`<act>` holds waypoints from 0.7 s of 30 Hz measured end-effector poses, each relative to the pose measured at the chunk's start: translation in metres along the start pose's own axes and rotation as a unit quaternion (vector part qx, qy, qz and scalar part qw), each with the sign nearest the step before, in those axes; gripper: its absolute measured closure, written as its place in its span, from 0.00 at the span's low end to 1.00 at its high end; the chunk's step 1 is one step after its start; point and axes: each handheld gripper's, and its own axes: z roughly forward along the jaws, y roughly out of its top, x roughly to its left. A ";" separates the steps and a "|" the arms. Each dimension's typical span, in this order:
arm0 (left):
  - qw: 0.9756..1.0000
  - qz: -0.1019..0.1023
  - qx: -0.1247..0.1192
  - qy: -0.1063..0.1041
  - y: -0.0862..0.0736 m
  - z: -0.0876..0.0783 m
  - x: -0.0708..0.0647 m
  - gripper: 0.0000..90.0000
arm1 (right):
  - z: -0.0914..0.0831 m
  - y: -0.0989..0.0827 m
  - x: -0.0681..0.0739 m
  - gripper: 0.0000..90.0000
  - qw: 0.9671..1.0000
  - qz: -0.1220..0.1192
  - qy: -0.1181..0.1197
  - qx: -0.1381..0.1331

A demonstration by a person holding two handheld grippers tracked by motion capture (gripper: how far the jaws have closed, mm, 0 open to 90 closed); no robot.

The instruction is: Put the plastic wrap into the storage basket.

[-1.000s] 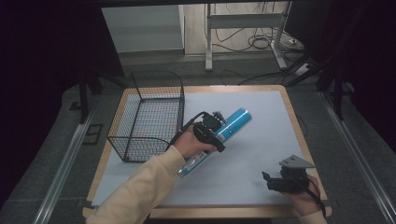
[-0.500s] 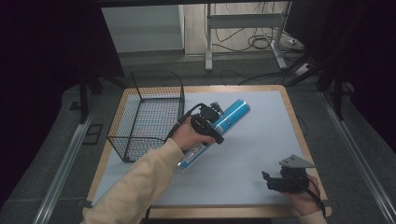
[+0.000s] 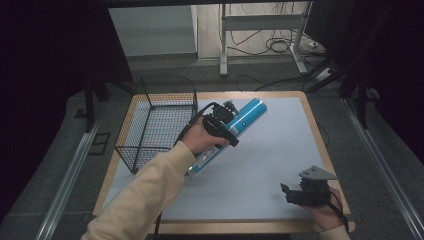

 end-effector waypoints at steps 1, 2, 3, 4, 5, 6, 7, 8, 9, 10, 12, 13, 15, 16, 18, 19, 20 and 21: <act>1.000 -0.001 0.000 -0.001 0.001 0.000 0.001 0.35 | 0.000 0.000 0.000 0.13 1.000 0.000 0.001 0.001; 1.000 -0.001 -0.001 -0.001 0.002 -0.002 0.002 0.35 | 0.000 0.000 0.000 0.13 1.000 0.000 0.000 0.000; 1.000 -0.001 -0.001 -0.001 0.002 -0.002 0.002 0.35 | 0.000 0.000 0.000 0.13 1.000 0.000 0.000 0.000; 1.000 -0.002 -0.004 0.000 0.004 -0.003 0.003 0.35 | 0.000 0.000 0.000 0.13 1.000 0.000 0.000 0.000; 1.000 -0.003 -0.006 -0.001 0.005 -0.004 0.004 0.35 | 0.000 0.000 0.000 0.13 1.000 0.000 -0.001 0.000; 1.000 -0.005 -0.005 -0.001 0.005 -0.005 0.005 0.35 | 0.000 0.000 0.000 0.13 1.000 0.001 -0.001 0.000; 1.000 -0.005 -0.005 0.000 0.006 -0.006 0.006 0.35 | 0.000 0.000 -0.001 0.13 1.000 0.001 -0.001 0.000; 1.000 -0.007 -0.007 0.001 0.007 -0.007 0.007 0.35 | 0.000 0.000 -0.001 0.13 1.000 0.001 -0.001 0.000; 1.000 -0.007 -0.005 0.002 0.008 -0.009 0.008 0.35 | 0.000 0.000 0.000 0.13 1.000 0.001 0.000 0.000; 1.000 -0.007 -0.005 0.002 0.008 -0.009 0.008 0.35 | 0.000 0.000 0.000 0.13 1.000 0.001 0.000 0.000; 1.000 -0.010 -0.012 0.004 0.011 -0.013 0.012 0.35 | 0.000 0.000 0.000 0.13 1.000 -0.001 0.000 0.001; 1.000 -0.010 -0.012 0.004 0.011 -0.013 0.012 0.35 | 0.000 0.000 0.000 0.13 1.000 -0.001 0.000 0.001; 1.000 -0.014 -0.017 0.008 0.013 -0.018 0.017 0.35 | 0.000 0.000 0.000 0.13 1.000 -0.001 0.000 0.000; 1.000 -0.014 -0.017 0.008 0.013 -0.018 0.017 0.35 | 0.000 0.000 0.000 0.13 1.000 -0.001 0.000 0.000; 1.000 -0.015 -0.016 0.010 0.014 -0.021 0.021 0.35 | 0.000 0.000 0.000 0.13 1.000 0.001 0.000 0.000; 1.000 -0.020 -0.020 0.011 0.014 -0.022 0.022 0.35 | 0.000 0.000 0.000 0.13 1.000 0.001 0.000 0.000; 1.000 -0.017 -0.018 0.014 0.014 -0.023 0.023 0.35 | 0.000 0.000 -0.001 0.13 1.000 0.001 0.000 0.000; 1.000 -0.014 -0.019 0.015 0.015 -0.026 0.025 0.35 | 0.000 0.000 -0.001 0.13 1.000 0.001 0.000 0.000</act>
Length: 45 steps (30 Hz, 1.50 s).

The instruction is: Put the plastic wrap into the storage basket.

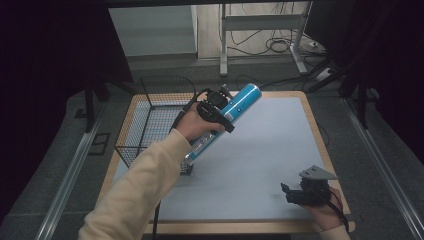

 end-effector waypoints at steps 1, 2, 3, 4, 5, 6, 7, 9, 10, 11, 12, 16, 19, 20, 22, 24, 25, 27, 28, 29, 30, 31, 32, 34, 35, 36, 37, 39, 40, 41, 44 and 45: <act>1.000 0.000 0.000 0.000 0.000 0.000 0.000 0.35 | 0.000 0.000 0.000 0.13 1.000 0.000 0.000 0.000; 1.000 -0.002 -0.004 0.000 0.000 -0.002 0.001 0.35 | 0.000 0.000 0.000 0.13 1.000 0.001 0.000 0.000; 1.000 -0.004 -0.008 -0.002 0.001 -0.005 0.003 0.35 | 0.000 0.000 0.000 0.13 1.000 0.001 0.000 0.000; 1.000 -0.004 -0.008 -0.002 0.001 -0.005 0.003 0.35 | 0.000 0.000 0.000 0.13 1.000 0.001 0.000 0.000; 1.000 -0.003 -0.009 0.001 0.002 -0.007 0.004 0.35 | 0.000 0.000 0.000 0.13 1.000 0.001 0.000 0.000; 1.000 -0.005 -0.014 0.003 0.003 -0.011 0.006 0.35 | 0.000 0.000 0.000 0.13 1.000 0.000 -0.001 0.000; 1.000 -0.005 -0.014 0.003 0.003 -0.011 0.006 0.35 | 0.000 0.000 0.000 0.13 1.000 0.000 -0.001 0.000; 1.000 -0.007 -0.015 0.004 0.005 -0.017 0.010 0.35 | 0.000 0.000 0.000 0.13 1.000 -0.001 -0.001 -0.001; 1.000 -0.007 -0.015 0.004 0.005 -0.017 0.010 0.35 | 0.000 0.000 0.000 0.13 1.000 -0.001 -0.001 -0.001; 1.000 -0.008 -0.019 0.006 0.006 -0.020 0.013 0.35 | 0.000 0.000 0.000 0.13 1.000 -0.001 -0.001 -0.001; 1.000 -0.010 -0.021 0.009 0.007 -0.022 0.015 0.35 | -0.001 0.000 0.000 0.13 1.000 0.000 -0.001 0.000; 0.999 -0.018 -0.029 0.018 0.007 -0.029 0.023 0.35 | -0.001 0.000 0.000 0.13 1.000 0.000 -0.002 -0.002; 0.999 -0.019 -0.028 0.020 0.006 -0.031 0.027 0.35 | -0.001 0.001 0.000 0.13 1.000 0.001 -0.002 -0.002; 0.999 -0.021 -0.030 0.020 0.006 -0.032 0.029 0.35 | -0.001 0.001 0.000 0.13 1.000 0.001 -0.002 -0.002; 0.999 -0.023 -0.031 0.026 0.007 -0.036 0.033 0.35 | -0.001 0.001 0.000 0.13 1.000 0.001 -0.003 -0.002; 0.999 -0.023 -0.033 0.028 0.008 -0.037 0.034 0.35 | -0.001 0.000 0.000 0.13 1.000 0.001 -0.003 -0.002; 0.999 -0.026 -0.036 0.030 0.008 -0.038 0.036 0.35 | -0.001 0.000 0.000 0.13 1.000 0.001 -0.003 -0.002; 0.998 -0.027 -0.035 0.034 0.008 -0.039 0.039 0.35 | -0.001 0.001 0.000 0.13 1.000 0.002 -0.003 -0.003; 0.998 -0.032 -0.033 0.038 0.008 -0.039 0.040 0.35 | -0.001 0.000 -0.001 0.13 1.000 0.001 -0.003 -0.003; 0.998 -0.034 -0.032 0.041 0.008 -0.039 0.042 0.35 | -0.001 0.000 -0.001 0.13 1.000 0.001 -0.003 -0.003; 0.998 -0.037 -0.029 0.044 0.008 -0.038 0.046 0.35 | -0.001 0.000 -0.001 0.13 1.000 0.001 -0.003 -0.003; 0.998 -0.039 -0.028 0.044 0.007 -0.037 0.047 0.35 | -0.002 0.000 -0.001 0.13 1.000 0.001 -0.003 -0.003; 0.998 -0.040 -0.025 0.044 0.007 -0.037 0.049 0.35 | -0.002 0.000 -0.001 0.13 1.000 0.001 -0.003 -0.004; 0.998 -0.044 -0.023 0.043 0.007 -0.035 0.052 0.35 | -0.002 0.001 0.000 0.13 1.000 0.002 -0.003 -0.003; 0.998 -0.044 -0.021 0.045 0.007 -0.034 0.054 0.35 | -0.001 0.001 0.000 0.13 1.000 0.001 -0.003 -0.004; 0.998 -0.043 -0.020 0.050 0.007 -0.034 0.055 0.35 | -0.001 0.001 0.000 0.13 1.000 0.002 -0.003 -0.003; 0.998 -0.043 -0.020 0.052 0.007 -0.033 0.056 0.35 | -0.001 0.000 -0.001 0.13 1.000 0.001 -0.004 -0.004; 0.998 -0.046 -0.020 0.049 0.007 -0.033 0.060 0.35 | -0.002 0.001 -0.001 0.13 1.000 0.001 -0.005 -0.005; 0.998 -0.046 -0.020 0.049 0.007 -0.033 0.060 0.35 | -0.002 0.001 -0.001 0.13 1.000 0.002 -0.006 -0.006; 0.997 -0.051 -0.025 0.049 0.006 -0.032 0.065 0.35 | -0.002 0.001 -0.001 0.14 1.000 0.003 -0.007 -0.007; 0.997 -0.053 -0.025 0.057 0.006 -0.032 0.069 0.35 | -0.002 0.000 -0.001 0.14 1.000 0.003 -0.008 -0.007; 0.997 -0.054 -0.021 0.060 0.005 -0.030 0.073 0.35 | -0.002 0.000 -0.002 0.14 1.000 0.004 -0.007 -0.005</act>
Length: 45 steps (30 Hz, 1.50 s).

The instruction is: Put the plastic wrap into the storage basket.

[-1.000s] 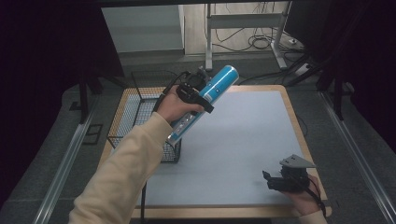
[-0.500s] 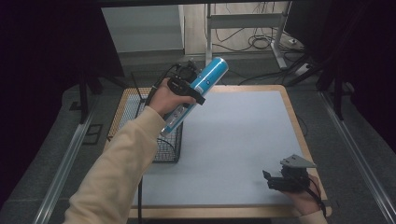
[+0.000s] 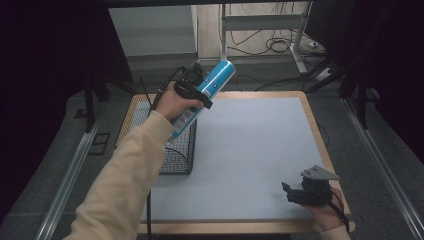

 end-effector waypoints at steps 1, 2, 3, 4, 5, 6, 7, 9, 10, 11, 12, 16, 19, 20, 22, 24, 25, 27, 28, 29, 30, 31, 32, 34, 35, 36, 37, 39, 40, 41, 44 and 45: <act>1.000 -0.001 0.002 0.000 -0.001 0.001 0.002 0.35 | 0.000 0.000 0.000 0.14 1.000 0.001 0.000 0.001; 1.000 -0.002 0.002 0.000 -0.001 0.002 0.004 0.35 | 0.000 0.000 0.000 0.14 1.000 0.001 0.001 0.001; 1.000 -0.002 0.005 0.000 -0.001 0.003 0.007 0.35 | 0.001 0.000 0.000 0.14 1.000 0.000 0.001 0.001; 1.000 -0.002 0.005 0.000 -0.001 0.003 0.007 0.35 | 0.001 0.000 0.000 0.14 1.000 0.000 0.001 0.001; 1.000 -0.007 0.003 0.004 -0.001 0.005 0.010 0.35 | 0.001 0.000 0.000 0.14 1.000 -0.001 0.001 0.002; 1.000 -0.008 0.004 0.007 -0.002 0.006 0.012 0.35 | 0.001 0.000 0.000 0.14 1.000 -0.002 0.001 0.002; 1.000 -0.009 0.004 0.008 -0.002 0.007 0.014 0.35 | 0.001 0.000 -0.001 0.14 1.000 -0.002 0.001 0.002; 1.000 -0.007 0.009 0.016 -0.003 0.011 0.017 0.35 | 0.001 0.000 0.000 0.14 1.000 0.000 0.001 0.002; 1.000 -0.009 0.009 0.018 -0.004 0.012 0.019 0.35 | 0.001 0.000 0.000 0.14 1.000 0.000 0.001 0.001; 1.000 -0.009 0.009 0.018 -0.004 0.012 0.019 0.35 | 0.001 0.000 0.000 0.14 1.000 0.000 0.001 0.001; 1.000 -0.011 0.010 0.019 -0.005 0.014 0.021 0.35 | 0.001 0.000 0.000 0.14 1.000 0.000 0.001 0.002; 0.999 -0.021 0.019 0.024 -0.011 0.022 0.032 0.35 | 0.001 0.000 -0.001 0.14 1.000 0.001 0.000 0.002; 0.999 -0.026 0.022 0.026 -0.015 0.026 0.039 0.35 | 0.001 0.000 0.000 0.14 1.000 0.000 0.001 0.003; 0.999 -0.026 0.022 0.026 -0.015 0.026 0.039 0.35 | 0.001 0.000 0.000 0.14 1.000 0.000 0.001 0.003; 0.999 -0.028 0.025 0.029 -0.018 0.029 0.043 0.35 | 0.002 0.000 0.001 0.14 1.000 -0.001 0.000 0.004; 0.999 -0.030 0.029 0.033 -0.021 0.033 0.046 0.35 | 0.002 0.000 0.001 0.14 1.000 -0.001 0.000 0.005; 0.998 -0.032 0.031 0.038 -0.024 0.036 0.051 0.35 | 0.002 0.000 0.001 0.14 1.000 -0.001 0.000 0.005; 0.998 -0.033 0.032 0.039 -0.025 0.038 0.052 0.35 | 0.003 0.000 0.001 0.14 1.000 -0.002 0.000 0.005; 0.998 -0.037 0.035 0.041 -0.027 0.042 0.056 0.35 | 0.003 0.000 0.001 0.14 1.000 -0.002 0.000 0.005; 0.998 -0.037 0.035 0.041 -0.027 0.042 0.056 0.35 | 0.003 0.000 0.001 0.14 1.000 -0.002 0.000 0.005; 0.998 -0.038 0.037 0.044 -0.028 0.044 0.058 0.35 | 0.003 -0.001 0.001 0.14 1.000 -0.002 0.001 0.005; 0.998 -0.038 0.039 0.045 -0.029 0.046 0.059 0.35 | 0.003 -0.001 0.001 0.14 1.000 -0.002 0.001 0.005; 0.997 -0.040 0.042 0.043 -0.031 0.050 0.062 0.35 | 0.003 -0.001 0.000 0.14 1.000 0.000 0.000 0.005; 0.997 -0.044 0.050 0.041 -0.032 0.054 0.065 0.35 | 0.003 -0.001 0.000 0.14 1.000 0.000 0.000 0.006; 0.997 -0.044 0.050 0.041 -0.032 0.054 0.065 0.35 | 0.003 -0.001 0.000 0.14 1.000 0.000 0.000 0.006; 0.997 -0.045 0.053 0.045 -0.033 0.058 0.066 0.35 | 0.003 -0.001 0.000 0.14 1.000 0.000 0.000 0.006; 0.996 -0.044 0.057 0.049 -0.034 0.060 0.067 0.35 | 0.003 -0.001 0.000 0.14 1.000 0.000 0.000 0.006; 0.996 -0.048 0.059 0.050 -0.036 0.064 0.070 0.35 | 0.003 -0.001 0.000 0.14 1.000 0.000 0.000 0.006; 0.996 -0.050 0.060 0.051 -0.037 0.066 0.071 0.35 | 0.003 -0.001 0.000 0.14 1.000 0.000 0.000 0.005; 0.995 -0.048 0.068 0.058 -0.038 0.070 0.072 0.35 | 0.003 -0.001 0.000 0.14 1.000 0.000 0.001 0.006; 0.994 -0.047 0.073 0.061 -0.040 0.076 0.075 0.35 | 0.003 -0.001 0.000 0.14 1.000 0.000 0.001 0.006; 0.994 -0.047 0.073 0.061 -0.040 0.076 0.075 0.35 | 0.003 -0.001 0.000 0.14 1.000 0.000 0.001 0.006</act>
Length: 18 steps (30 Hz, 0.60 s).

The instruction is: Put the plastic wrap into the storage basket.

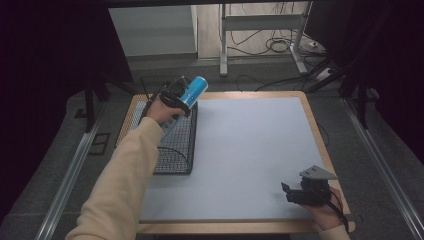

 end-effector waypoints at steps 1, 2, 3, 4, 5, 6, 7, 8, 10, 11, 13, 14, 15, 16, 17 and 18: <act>1.000 -0.001 0.004 0.002 0.000 0.003 0.001 0.35 | 0.000 0.000 0.000 0.14 1.000 -0.001 0.000 0.000; 1.000 -0.002 0.008 0.004 0.000 0.005 0.002 0.35 | 0.000 0.000 0.000 0.14 1.000 -0.001 0.000 0.000; 1.000 0.003 0.014 0.010 -0.001 0.007 0.002 0.35 | 0.000 0.000 0.000 0.14 1.000 -0.001 0.000 0.001; 1.000 0.003 0.014 0.010 -0.001 0.007 0.002 0.35 | 0.000 0.000 0.000 0.14 1.000 -0.001 0.000 0.001; 1.000 0.006 0.019 0.019 -0.001 0.011 0.001 0.35 | 0.000 0.000 0.000 0.14 1.000 -0.003 -0.001 0.000; 1.000 0.006 0.019 0.019 -0.001 0.011 0.001 0.35 | 0.000 0.000 0.001 0.14 1.000 -0.003 -0.001 0.000; 0.999 0.006 0.022 0.022 -0.002 0.015 0.001 0.35 | 0.000 0.000 0.001 0.14 1.000 -0.003 -0.001 0.000; 0.999 0.005 0.022 0.026 -0.003 0.017 0.001 0.35 | 0.000 0.000 0.001 0.14 1.000 -0.003 -0.001 0.001; 0.999 0.008 0.026 0.032 -0.004 0.023 0.001 0.35 | 0.000 0.000 0.001 0.14 1.000 -0.004 0.000 0.001; 0.999 0.008 0.026 0.032 -0.004 0.023 0.001 0.35 | 0.000 0.000 0.001 0.14 1.000 -0.004 0.000 0.001; 0.999 0.009 0.033 0.038 -0.005 0.027 0.000 0.35 | 0.000 0.000 0.001 0.14 1.000 -0.004 0.000 0.001; 0.999 0.011 0.035 0.040 -0.005 0.028 -0.001 0.35 | 0.000 0.000 0.001 0.14 1.000 -0.004 0.000 0.001; 0.998 0.011 0.037 0.041 -0.005 0.028 -0.001 0.35 | 0.000 0.000 0.001 0.14 1.000 -0.004 0.000 0.001; 0.998 0.012 0.037 0.042 -0.005 0.029 -0.001 0.35 | 0.000 0.000 0.001 0.14 1.000 -0.004 0.000 0.001; 0.998 0.012 0.037 0.043 -0.006 0.030 -0.002 0.35 | 0.000 0.000 0.001 0.14 1.000 -0.004 0.000 0.001; 0.998 0.011 0.036 0.042 -0.006 0.029 -0.002 0.35 | 0.000 0.000 0.001 0.14 1.000 -0.003 0.000 0.001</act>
